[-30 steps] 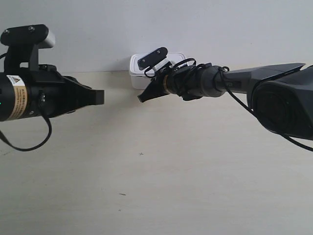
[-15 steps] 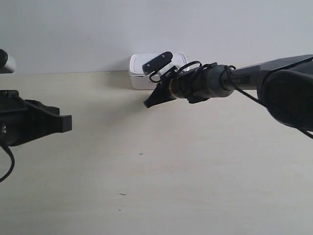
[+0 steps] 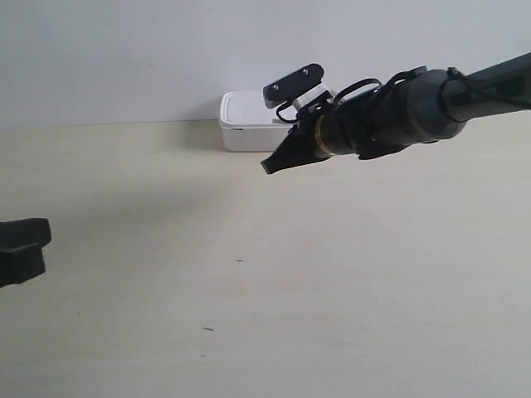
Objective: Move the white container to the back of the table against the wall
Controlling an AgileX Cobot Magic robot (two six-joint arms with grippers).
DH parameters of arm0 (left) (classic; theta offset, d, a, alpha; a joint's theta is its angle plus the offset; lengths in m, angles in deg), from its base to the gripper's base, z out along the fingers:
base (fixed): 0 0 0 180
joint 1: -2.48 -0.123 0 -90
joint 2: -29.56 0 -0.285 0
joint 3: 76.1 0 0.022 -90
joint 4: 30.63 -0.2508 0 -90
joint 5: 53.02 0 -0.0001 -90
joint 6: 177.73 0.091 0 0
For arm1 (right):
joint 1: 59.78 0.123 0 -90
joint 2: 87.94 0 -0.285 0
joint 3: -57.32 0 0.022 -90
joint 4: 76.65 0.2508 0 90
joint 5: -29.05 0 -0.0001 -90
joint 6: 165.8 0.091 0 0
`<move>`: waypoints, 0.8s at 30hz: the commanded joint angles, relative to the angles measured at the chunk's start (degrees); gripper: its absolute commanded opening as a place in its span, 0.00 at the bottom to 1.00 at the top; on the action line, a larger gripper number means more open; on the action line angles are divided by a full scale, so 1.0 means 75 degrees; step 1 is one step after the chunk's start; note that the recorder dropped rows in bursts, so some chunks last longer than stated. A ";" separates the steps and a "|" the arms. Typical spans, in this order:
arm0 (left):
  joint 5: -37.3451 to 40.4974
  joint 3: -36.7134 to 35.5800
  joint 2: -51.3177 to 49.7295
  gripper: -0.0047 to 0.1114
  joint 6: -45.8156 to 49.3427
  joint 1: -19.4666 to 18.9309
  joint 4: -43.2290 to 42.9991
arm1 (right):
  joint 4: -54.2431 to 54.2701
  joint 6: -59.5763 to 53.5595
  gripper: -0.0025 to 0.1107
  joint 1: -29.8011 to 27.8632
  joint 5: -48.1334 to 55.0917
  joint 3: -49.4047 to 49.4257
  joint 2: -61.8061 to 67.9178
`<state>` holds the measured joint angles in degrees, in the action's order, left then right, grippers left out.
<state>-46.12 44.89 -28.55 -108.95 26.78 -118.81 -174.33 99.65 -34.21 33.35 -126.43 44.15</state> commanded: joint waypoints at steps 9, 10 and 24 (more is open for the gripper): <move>-0.0083 -0.1179 0.2473 0.04 -0.1023 0.0039 -0.0008 | 0.0032 0.1292 0.02 -0.0029 0.0049 0.2594 -0.2780; -0.0102 -0.1261 0.2618 0.04 -0.1090 0.0039 -0.0008 | 0.0032 0.1353 0.02 -0.0029 0.0049 0.2824 -0.2993; -0.0630 -0.2306 0.4689 0.04 -0.1392 0.0039 0.0434 | 0.0034 0.2832 0.02 -0.0029 -0.0032 0.5803 -0.7653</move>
<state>-49.10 28.93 3.67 -119.05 26.78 -116.41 -173.96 117.34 -34.21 33.43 -86.28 -6.44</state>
